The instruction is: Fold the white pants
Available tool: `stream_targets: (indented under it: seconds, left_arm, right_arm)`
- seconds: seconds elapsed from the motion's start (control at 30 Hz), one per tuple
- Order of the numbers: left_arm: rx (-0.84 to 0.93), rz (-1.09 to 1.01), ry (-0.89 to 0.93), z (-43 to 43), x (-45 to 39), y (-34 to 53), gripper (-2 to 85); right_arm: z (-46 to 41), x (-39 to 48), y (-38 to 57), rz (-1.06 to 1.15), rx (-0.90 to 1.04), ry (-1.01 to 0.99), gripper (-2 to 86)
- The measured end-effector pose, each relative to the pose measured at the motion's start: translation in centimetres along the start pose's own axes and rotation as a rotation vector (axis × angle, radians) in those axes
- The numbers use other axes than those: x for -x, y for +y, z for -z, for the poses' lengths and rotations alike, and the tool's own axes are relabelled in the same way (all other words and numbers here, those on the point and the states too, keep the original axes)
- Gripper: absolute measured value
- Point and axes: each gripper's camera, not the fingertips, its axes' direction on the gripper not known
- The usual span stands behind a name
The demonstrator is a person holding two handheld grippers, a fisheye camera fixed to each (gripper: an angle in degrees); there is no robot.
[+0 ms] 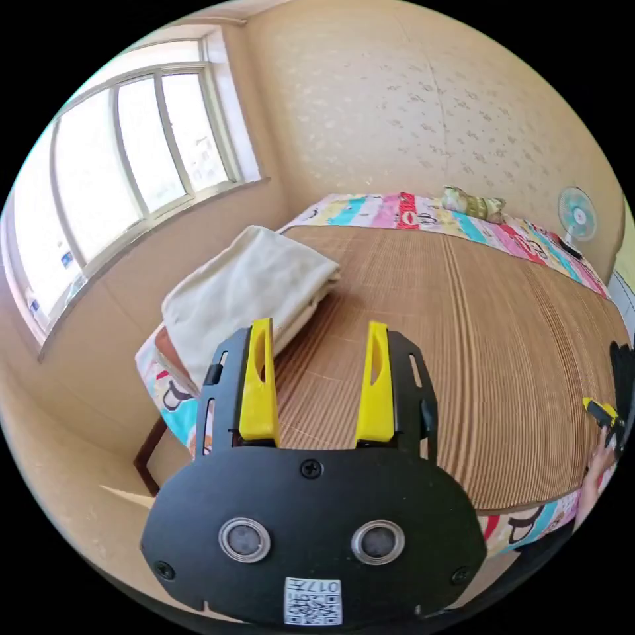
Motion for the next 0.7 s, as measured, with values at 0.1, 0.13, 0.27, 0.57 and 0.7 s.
stream_targets:
  seconds: [0.1, 0.13, 0.27, 0.57, 0.7]
  left_arm:
    - [0.186, 0.161, 0.008, -6.0, 7.9, -3.0, 19.1]
    - [0.318, 0.231, 0.074, -9.6, 10.5, -3.0, 18.1]
    - [0.365, 0.270, 0.098, -12.3, 12.6, -1.9, 13.7]
    - [0.247, 0.323, 0.229, -5.6, 10.1, 4.5, -0.1]
    - [0.281, 0.422, 0.625, -1.6, 8.7, 9.8, -0.5]
  right_arm:
    - [0.0, 0.5, 0.2, 0.024, -0.011, -0.003, 26.5]
    - [-0.1, 0.6, 0.2, 0.029, -0.013, -0.003, 26.3]
    - [-0.2, 1.0, 0.4, 0.044, -0.022, -0.001, 25.3]
    - [-0.7, 1.6, 0.5, 0.052, -0.038, 0.005, 24.1]
    - [-0.9, 2.0, 0.4, 0.058, -0.043, 0.010, 23.7]
